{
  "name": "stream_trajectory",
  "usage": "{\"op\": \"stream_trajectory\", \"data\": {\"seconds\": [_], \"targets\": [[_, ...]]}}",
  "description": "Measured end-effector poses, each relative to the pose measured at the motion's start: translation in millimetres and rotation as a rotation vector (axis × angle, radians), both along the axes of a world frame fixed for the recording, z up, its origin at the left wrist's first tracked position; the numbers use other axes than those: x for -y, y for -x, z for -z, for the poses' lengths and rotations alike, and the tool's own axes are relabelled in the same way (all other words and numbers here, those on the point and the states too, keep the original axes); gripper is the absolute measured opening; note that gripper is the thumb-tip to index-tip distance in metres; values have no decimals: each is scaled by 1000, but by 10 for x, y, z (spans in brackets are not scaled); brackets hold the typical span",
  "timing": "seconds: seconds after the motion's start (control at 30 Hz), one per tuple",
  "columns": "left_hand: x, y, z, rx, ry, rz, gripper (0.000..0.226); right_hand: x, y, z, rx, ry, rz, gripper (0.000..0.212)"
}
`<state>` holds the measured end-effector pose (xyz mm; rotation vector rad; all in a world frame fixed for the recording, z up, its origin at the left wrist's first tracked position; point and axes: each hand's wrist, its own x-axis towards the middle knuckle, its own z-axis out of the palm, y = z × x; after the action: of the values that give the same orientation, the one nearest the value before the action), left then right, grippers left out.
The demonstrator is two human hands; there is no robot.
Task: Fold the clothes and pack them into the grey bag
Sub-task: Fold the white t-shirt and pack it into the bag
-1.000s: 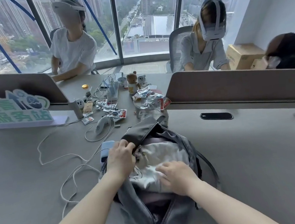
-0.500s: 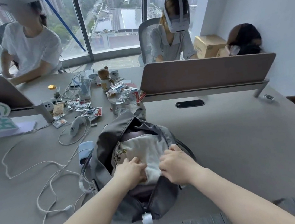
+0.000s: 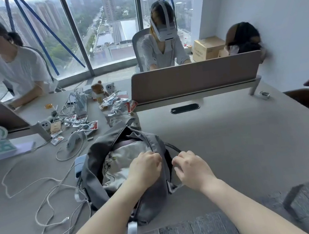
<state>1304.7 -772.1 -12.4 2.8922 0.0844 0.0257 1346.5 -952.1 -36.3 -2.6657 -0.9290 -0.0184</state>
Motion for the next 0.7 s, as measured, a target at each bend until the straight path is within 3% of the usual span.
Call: {"op": "stream_trajectory", "data": {"seconds": [0.1, 0.37, 0.7], "targets": [[477, -17, -12, 45, -27, 110, 28, 458, 76, 32, -35, 45, 94, 18], [1594, 5, 11, 15, -14, 445, 30, 1521, 613, -70, -67, 119, 472, 27], [2686, 954, 96, 24, 75, 1046, 28, 2146, 2585, -79, -67, 39, 1108, 25]]}}
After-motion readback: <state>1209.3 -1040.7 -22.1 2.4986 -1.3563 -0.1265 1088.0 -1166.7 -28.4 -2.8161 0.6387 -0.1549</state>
